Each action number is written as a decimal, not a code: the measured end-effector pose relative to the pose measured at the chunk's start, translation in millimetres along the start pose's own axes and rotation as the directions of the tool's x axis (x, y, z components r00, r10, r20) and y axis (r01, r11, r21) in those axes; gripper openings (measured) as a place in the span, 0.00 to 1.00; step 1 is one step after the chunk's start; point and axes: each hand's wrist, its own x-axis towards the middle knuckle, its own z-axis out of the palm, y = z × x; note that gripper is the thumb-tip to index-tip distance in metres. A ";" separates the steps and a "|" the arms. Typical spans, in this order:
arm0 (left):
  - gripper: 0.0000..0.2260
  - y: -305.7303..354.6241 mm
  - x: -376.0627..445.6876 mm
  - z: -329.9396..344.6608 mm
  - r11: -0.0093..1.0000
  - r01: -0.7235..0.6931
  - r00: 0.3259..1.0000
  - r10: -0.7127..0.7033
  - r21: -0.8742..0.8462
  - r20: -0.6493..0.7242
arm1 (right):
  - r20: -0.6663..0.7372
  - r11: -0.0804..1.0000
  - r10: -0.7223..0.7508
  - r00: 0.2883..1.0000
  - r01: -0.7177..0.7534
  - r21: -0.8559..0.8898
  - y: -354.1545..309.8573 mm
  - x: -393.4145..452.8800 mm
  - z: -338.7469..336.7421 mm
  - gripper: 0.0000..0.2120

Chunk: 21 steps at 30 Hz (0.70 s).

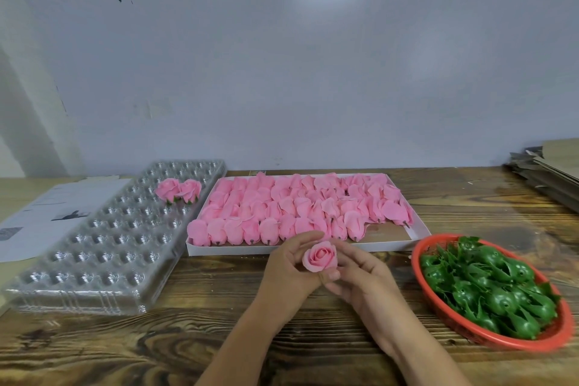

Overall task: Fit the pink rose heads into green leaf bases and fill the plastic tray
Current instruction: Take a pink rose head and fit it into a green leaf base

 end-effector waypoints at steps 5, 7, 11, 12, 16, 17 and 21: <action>0.26 1.2 0.8 0.4 1.000 -0.007 0.999 0.006 -0.023 -0.042 | 0.020 0.883 -0.206 0.978 0.195 -0.427 9.3 -0.5 3.3 0.26; 0.27 1.1 0.3 1.5 0.999 -0.007 0.999 0.006 -0.032 -0.036 | 0.072 0.709 -0.340 0.938 0.306 -0.636 15.0 -0.3 6.2 0.23; 0.29 3.5 -1.0 2.1 0.998 -0.011 1.000 0.011 -0.064 -0.002 | 0.070 0.660 -0.372 0.926 0.317 -0.681 21.1 1.1 6.1 0.20; 0.30 4.2 -1.3 1.8 0.997 -0.006 1.000 0.007 -0.071 0.014 | 0.056 0.658 -0.374 0.926 0.308 -0.687 22.8 2.2 4.5 0.20; 0.29 6.2 -3.0 1.9 0.999 0.003 0.997 0.001 -0.049 0.072 | 0.026 0.624 -0.387 0.922 0.283 -0.728 26.4 4.6 0.7 0.15; 0.28 7.5 -3.8 2.2 0.999 -0.002 0.996 0.007 -0.051 0.086 | 0.025 0.621 -0.388 0.921 0.281 -0.732 27.6 5.4 -0.5 0.14; 0.28 14.4 -6.2 2.1 0.994 -0.053 0.997 0.058 -0.095 0.049 | 0.049 0.607 -0.370 0.928 0.281 -0.743 29.2 5.5 -0.9 0.10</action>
